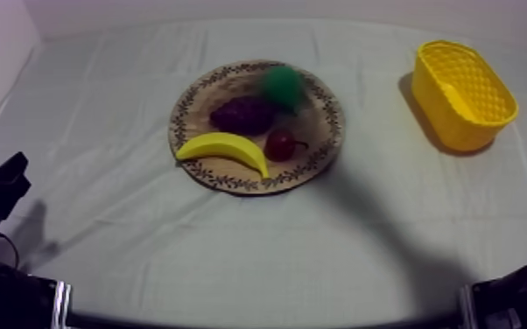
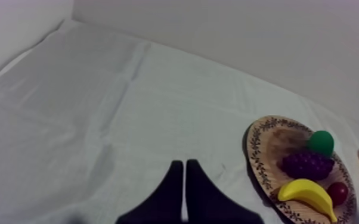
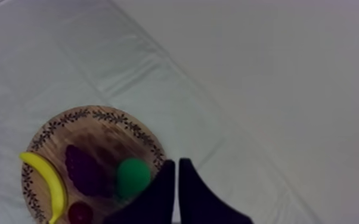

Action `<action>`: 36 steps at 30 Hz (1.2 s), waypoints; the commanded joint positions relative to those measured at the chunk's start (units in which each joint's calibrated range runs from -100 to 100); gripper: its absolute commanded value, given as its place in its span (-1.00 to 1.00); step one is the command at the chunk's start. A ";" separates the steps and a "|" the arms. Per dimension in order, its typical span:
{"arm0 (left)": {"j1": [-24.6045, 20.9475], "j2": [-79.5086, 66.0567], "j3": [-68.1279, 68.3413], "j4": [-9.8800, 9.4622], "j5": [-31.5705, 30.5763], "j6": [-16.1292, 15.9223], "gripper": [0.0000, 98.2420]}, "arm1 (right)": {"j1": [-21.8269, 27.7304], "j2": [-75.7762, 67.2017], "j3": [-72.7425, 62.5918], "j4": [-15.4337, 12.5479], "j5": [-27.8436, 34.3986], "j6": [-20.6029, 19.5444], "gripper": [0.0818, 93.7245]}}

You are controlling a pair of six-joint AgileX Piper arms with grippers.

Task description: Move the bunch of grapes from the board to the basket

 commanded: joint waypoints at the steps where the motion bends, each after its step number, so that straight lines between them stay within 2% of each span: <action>1: 0.01 0.00 0.00 0.01 0.00 -0.01 -1.00 | -0.83 1.28 -1.40 0.36 1.68 0.22 -0.99; 8: 0.01 0.00 0.00 0.01 0.00 -0.01 -1.00 | -4.16 5.59 -5.35 1.69 8.66 0.25 -0.99; 14: 0.01 0.00 0.00 0.01 0.00 -0.01 -1.00 | -6.93 10.34 -12.13 4.42 18.93 0.28 -0.99; 17: 0.01 0.00 0.00 0.01 0.00 -0.01 -1.00 | -7.68 12.46 -14.50 5.56 21.47 -0.08 -0.99; 23: 0.01 0.00 0.00 0.01 0.00 -0.01 -1.00 | -8.07 14.88 -15.52 5.71 22.51 0.76 -0.99; 28: 0.01 0.00 0.00 0.01 0.00 -0.01 -1.00 | -8.26 15.74 -14.06 5.68 21.08 2.17 -0.99; 32: 0.01 0.00 0.00 0.01 0.00 -0.01 -1.00 | -8.49 15.87 -12.95 5.55 20.47 5.29 -0.99; 36: 0.01 0.00 0.00 0.01 0.00 -0.01 -1.00 | -8.70 15.84 -12.72 5.28 21.03 10.28 -0.99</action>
